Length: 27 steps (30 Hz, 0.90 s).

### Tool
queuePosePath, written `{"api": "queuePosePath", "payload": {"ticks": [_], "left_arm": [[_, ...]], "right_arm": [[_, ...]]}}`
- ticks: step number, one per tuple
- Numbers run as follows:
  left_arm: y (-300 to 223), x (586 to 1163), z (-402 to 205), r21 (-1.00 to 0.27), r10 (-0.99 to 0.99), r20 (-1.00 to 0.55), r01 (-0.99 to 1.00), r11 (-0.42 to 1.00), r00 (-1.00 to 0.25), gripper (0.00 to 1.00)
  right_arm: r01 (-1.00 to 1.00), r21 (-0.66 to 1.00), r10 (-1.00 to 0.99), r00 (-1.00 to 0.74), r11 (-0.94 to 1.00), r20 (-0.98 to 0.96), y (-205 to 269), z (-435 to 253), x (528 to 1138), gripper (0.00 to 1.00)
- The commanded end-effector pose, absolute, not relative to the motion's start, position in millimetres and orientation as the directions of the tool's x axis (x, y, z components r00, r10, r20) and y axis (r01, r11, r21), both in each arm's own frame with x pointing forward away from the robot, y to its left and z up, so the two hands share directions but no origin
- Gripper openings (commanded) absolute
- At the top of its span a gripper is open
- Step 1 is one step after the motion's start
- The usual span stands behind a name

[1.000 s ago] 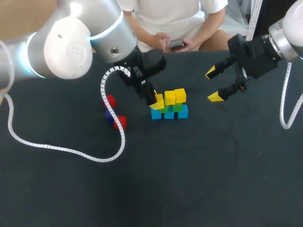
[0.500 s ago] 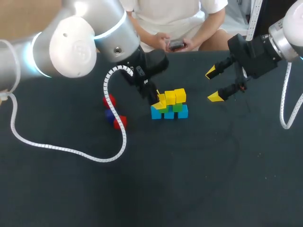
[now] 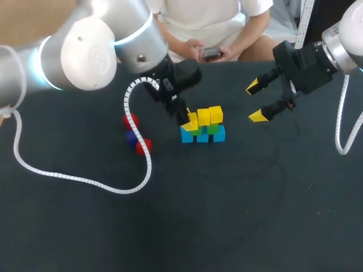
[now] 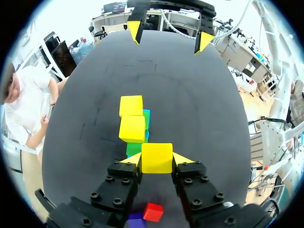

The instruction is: Place the blue cubes, place green cubes on the blue cubes, place the yellow cubes on the green cubes, then place the red cubes on the yellow cubes, and place purple cube on the red cubes.

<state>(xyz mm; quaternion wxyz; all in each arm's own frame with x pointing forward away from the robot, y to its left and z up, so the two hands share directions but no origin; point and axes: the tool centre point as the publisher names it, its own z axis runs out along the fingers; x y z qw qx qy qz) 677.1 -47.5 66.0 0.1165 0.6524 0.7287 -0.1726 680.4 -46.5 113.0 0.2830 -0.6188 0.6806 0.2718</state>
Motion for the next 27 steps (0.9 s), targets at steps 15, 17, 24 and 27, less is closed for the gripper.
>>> {"api": "queuePosePath", "payload": {"ticks": [15,17,24,27], "left_arm": [[-49.1,684.6,60.8,-0.122,0.914,-0.386,0.989,0.083,-0.124,0.00],[-48.7,684.5,60.3,-0.122,0.914,-0.386,0.989,0.084,-0.126,0.00],[-46.6,687.7,60.3,-0.119,0.916,-0.380,0.989,0.085,-0.125,0.00],[-46.6,689.3,59.1,-0.120,0.917,-0.379,0.989,0.084,-0.124,0.00]], "right_arm": [[-0.996,0.017,-0.688,-0.074,0.088,-0.722,-46.7,113.1,679.2,1.00],[-0.996,0.017,-0.688,-0.074,0.088,-0.722,-46.7,113.1,679.2,1.00],[-0.996,0.017,-0.688,-0.074,0.088,-0.722,-46.7,113.1,679.2,1.00],[-0.996,0.017,-0.688,-0.074,0.088,-0.722,-46.7,113.1,679.2,1.00]]}}
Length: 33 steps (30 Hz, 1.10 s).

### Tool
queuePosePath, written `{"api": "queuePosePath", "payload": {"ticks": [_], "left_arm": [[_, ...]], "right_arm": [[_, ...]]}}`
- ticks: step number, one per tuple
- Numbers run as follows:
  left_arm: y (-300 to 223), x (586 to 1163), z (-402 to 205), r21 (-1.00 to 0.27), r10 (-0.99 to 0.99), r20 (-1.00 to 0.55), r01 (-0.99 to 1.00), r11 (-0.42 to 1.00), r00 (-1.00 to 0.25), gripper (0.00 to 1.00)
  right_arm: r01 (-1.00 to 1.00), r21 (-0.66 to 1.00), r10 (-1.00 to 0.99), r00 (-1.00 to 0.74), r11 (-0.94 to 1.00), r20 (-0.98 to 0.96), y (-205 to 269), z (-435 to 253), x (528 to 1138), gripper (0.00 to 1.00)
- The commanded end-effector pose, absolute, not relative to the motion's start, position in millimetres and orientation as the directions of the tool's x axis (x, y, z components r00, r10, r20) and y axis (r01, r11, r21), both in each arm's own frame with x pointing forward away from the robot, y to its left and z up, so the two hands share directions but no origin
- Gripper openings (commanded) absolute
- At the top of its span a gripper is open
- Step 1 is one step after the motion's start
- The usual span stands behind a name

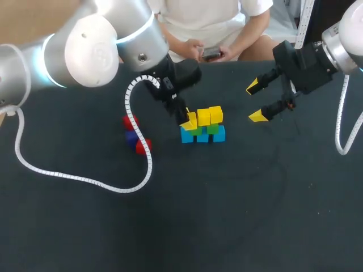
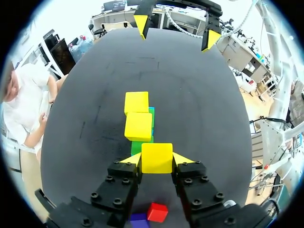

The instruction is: Place the blue cubes, place green cubes on the blue cubes, place the yellow cubes on the green cubes, then place the red cubes on the yellow cubes, and place purple cube on the red cubes.

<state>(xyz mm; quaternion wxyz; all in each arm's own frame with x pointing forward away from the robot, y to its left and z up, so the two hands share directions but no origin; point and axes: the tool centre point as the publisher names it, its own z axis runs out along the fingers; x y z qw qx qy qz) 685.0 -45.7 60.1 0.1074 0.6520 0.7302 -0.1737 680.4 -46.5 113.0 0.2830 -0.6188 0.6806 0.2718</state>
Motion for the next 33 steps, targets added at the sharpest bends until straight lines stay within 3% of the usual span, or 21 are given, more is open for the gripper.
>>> {"api": "queuePosePath", "payload": {"ticks": [1,33], "left_arm": [[-46.7,689.7,58.8,-0.120,0.917,-0.379,0.989,0.084,-0.124,0.00],[-48.9,696.9,57.0,-0.113,0.923,-0.368,0.991,0.078,-0.114,0.00]], "right_arm": [[-0.996,0.017,-0.688,-0.074,0.088,-0.722,-46.7,113.1,679.2,1.00],[-0.996,0.017,-0.688,-0.074,0.088,-0.722,-46.7,113.1,679.2,1.00]]}}
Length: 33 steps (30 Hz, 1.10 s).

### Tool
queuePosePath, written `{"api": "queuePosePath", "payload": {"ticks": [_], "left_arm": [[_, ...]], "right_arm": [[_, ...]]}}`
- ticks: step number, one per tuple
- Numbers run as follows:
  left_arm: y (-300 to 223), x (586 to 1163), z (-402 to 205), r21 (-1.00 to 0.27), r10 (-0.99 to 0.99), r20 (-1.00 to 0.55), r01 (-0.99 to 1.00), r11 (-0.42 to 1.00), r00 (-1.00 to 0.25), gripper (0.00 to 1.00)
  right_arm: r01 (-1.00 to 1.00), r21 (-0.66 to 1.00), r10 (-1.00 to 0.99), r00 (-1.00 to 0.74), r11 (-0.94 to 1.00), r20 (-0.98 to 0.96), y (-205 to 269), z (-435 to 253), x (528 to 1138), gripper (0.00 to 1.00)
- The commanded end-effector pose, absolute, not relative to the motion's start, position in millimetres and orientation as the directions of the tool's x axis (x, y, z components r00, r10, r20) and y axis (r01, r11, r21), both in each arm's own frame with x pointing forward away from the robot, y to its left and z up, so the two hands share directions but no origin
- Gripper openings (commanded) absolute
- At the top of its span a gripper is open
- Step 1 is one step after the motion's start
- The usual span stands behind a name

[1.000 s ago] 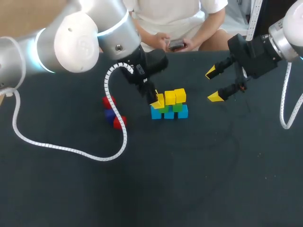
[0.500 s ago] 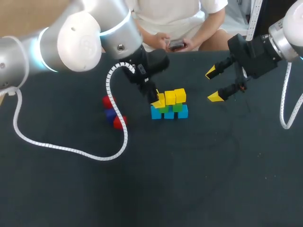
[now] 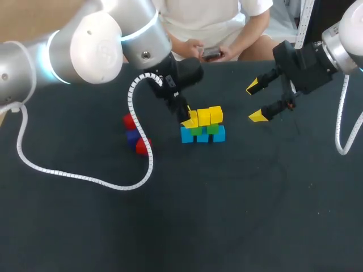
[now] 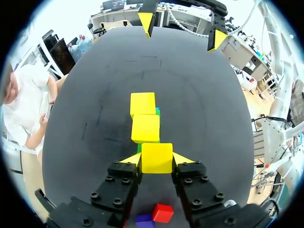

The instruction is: Place the blue cubes, place green cubes on the blue cubes, place the yellow cubes on the green cubes, then place the red cubes on the yellow cubes, and place purple cube on the red cubes.

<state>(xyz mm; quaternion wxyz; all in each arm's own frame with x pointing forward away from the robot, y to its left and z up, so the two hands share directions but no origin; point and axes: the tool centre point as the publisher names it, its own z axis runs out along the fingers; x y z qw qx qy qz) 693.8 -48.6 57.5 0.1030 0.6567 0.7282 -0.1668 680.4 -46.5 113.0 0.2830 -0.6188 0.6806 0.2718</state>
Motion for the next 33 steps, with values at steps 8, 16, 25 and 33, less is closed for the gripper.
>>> {"api": "queuePosePath", "payload": {"ticks": [8,16,25,33], "left_arm": [[-48.2,697.3,54.9,-0.116,0.923,-0.368,0.990,0.078,-0.115,0.00],[-47.7,698.2,53.7,-0.115,0.923,-0.368,0.990,0.080,-0.117,0.00],[-48.1,699.4,52.6,-0.117,0.923,-0.368,0.990,0.079,-0.117,0.00],[-48.4,700.4,52.6,-0.115,0.924,-0.364,0.990,0.077,-0.114,0.00]], "right_arm": [[-0.996,0.017,-0.688,-0.074,0.088,-0.722,-46.7,113.1,679.2,1.00],[-0.996,0.017,-0.688,-0.074,0.088,-0.722,-46.7,113.1,679.2,1.00],[-0.996,0.017,-0.688,-0.074,0.088,-0.722,-46.7,113.1,679.2,1.00],[-0.996,0.017,-0.688,-0.074,0.088,-0.722,-46.7,113.1,679.2,1.00]]}}
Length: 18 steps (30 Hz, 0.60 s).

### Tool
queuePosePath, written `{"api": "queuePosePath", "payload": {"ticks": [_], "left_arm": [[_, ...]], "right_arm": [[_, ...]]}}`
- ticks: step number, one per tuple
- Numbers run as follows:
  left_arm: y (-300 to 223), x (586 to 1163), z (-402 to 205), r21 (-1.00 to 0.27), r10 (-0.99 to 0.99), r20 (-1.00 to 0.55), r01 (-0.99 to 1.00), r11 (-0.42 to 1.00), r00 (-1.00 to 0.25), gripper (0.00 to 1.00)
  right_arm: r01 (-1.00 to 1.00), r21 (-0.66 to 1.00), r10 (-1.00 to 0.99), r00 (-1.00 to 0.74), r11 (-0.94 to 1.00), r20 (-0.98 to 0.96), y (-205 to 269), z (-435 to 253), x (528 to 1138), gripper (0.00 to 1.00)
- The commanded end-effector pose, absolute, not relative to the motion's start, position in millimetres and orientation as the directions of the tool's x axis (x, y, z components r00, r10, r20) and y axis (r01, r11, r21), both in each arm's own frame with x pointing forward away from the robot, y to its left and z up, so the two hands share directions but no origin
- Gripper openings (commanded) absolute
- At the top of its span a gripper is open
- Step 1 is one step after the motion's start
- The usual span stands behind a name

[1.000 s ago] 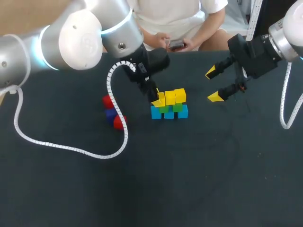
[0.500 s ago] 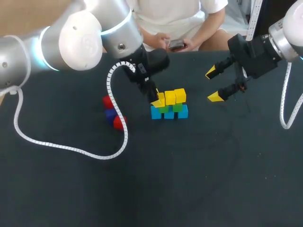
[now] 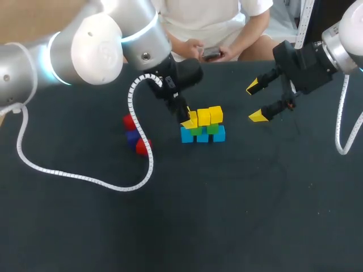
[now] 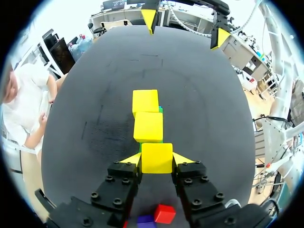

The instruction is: Place the blue cubes, place green cubes on the blue cubes, place the yellow cubes on the green cubes, then place the red cubes on the yellow cubes, and place purple cube on the red cubes.

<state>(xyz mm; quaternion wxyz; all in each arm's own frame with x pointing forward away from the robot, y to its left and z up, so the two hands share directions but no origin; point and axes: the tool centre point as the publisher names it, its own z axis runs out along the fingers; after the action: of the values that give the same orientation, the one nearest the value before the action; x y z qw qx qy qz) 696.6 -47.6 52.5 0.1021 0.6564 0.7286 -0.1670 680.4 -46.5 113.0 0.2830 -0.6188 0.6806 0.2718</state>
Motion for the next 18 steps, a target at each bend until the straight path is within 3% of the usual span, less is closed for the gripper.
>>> {"api": "queuePosePath", "payload": {"ticks": [1,18], "left_arm": [[-48.5,700.4,52.6,-0.115,0.925,-0.364,0.990,0.077,-0.114,0.00],[-48.7,702.9,55.8,-0.108,0.927,-0.359,0.991,0.075,-0.109,0.00]], "right_arm": [[-0.996,0.017,-0.688,-0.074,0.088,-0.722,-46.7,113.1,679.2,1.00],[-0.996,0.017,-0.688,-0.074,0.088,-0.722,-46.7,113.1,679.2,1.00]]}}
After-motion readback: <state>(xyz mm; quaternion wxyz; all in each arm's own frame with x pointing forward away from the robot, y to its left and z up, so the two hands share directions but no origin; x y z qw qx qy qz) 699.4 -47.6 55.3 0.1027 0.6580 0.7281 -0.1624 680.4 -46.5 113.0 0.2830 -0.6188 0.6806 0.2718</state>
